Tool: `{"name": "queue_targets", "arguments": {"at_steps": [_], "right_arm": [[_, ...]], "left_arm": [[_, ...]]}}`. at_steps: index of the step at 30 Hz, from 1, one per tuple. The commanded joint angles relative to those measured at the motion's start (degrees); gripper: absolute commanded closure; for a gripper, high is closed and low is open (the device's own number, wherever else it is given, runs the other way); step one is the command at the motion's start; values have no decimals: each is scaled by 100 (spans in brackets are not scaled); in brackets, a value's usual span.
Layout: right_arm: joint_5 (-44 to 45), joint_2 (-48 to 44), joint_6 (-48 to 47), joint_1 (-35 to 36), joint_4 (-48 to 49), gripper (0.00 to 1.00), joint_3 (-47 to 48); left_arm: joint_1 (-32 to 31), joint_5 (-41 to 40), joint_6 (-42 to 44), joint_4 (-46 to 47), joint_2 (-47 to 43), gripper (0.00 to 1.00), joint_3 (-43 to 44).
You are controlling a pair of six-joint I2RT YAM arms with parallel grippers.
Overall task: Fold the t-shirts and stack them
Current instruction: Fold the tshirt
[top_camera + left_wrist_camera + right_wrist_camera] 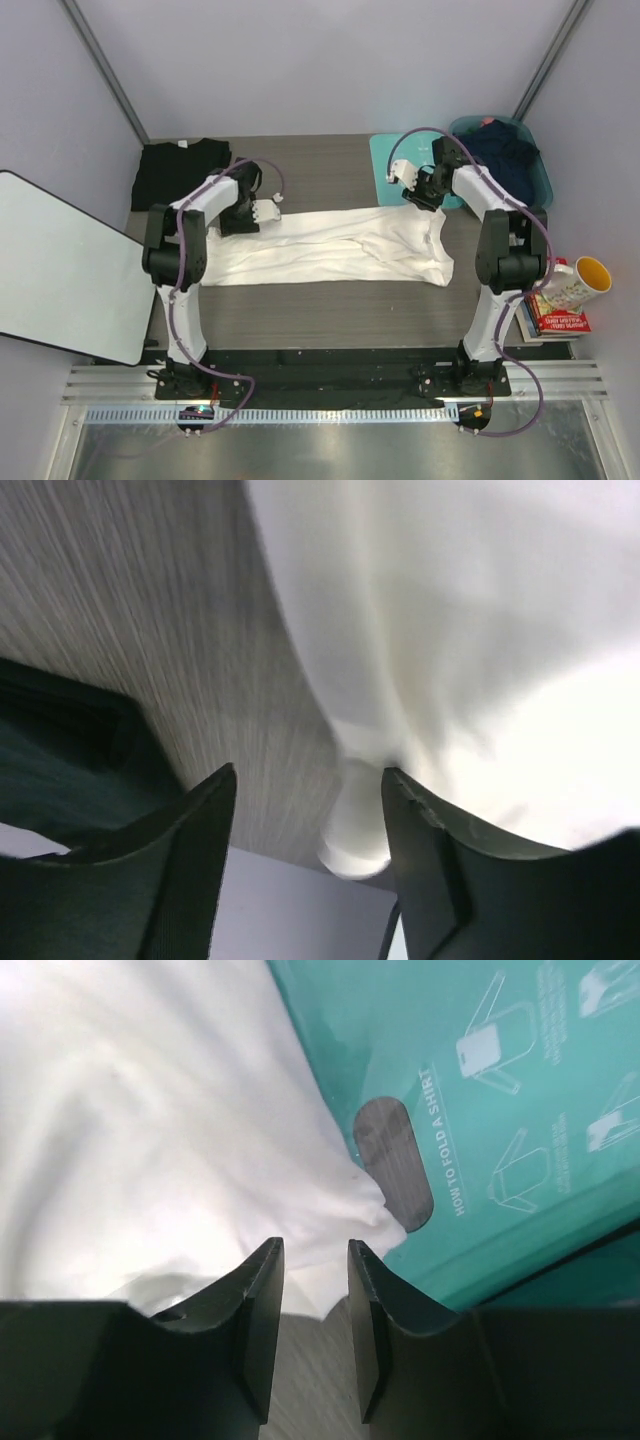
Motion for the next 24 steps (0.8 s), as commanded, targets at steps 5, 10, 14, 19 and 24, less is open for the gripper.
{"name": "queue_targets", "arguments": {"at_steps": [5,10,14,19,24], "right_arm": [[-563,-2341,-405,1164,-1172,55,-968],[-370,-2492,532,1771,-382,55,-2004],[-80,-2369,1078,1939,837,58,-2525],[-88,-2044,1220,1965,1149,59,-2491],[-141,-1850,1273,2071,1236,59,-2341]], "left_arm": [[-256,677,68,-159,-1457,0,-891],[-362,449,-229,255,-1273,0,-918],[-432,518,-388,254,-1246,0,-786],[-485,501,-512,298,-1229,0,-707],[-511,422,-599,386,-1202,0,-716]]}}
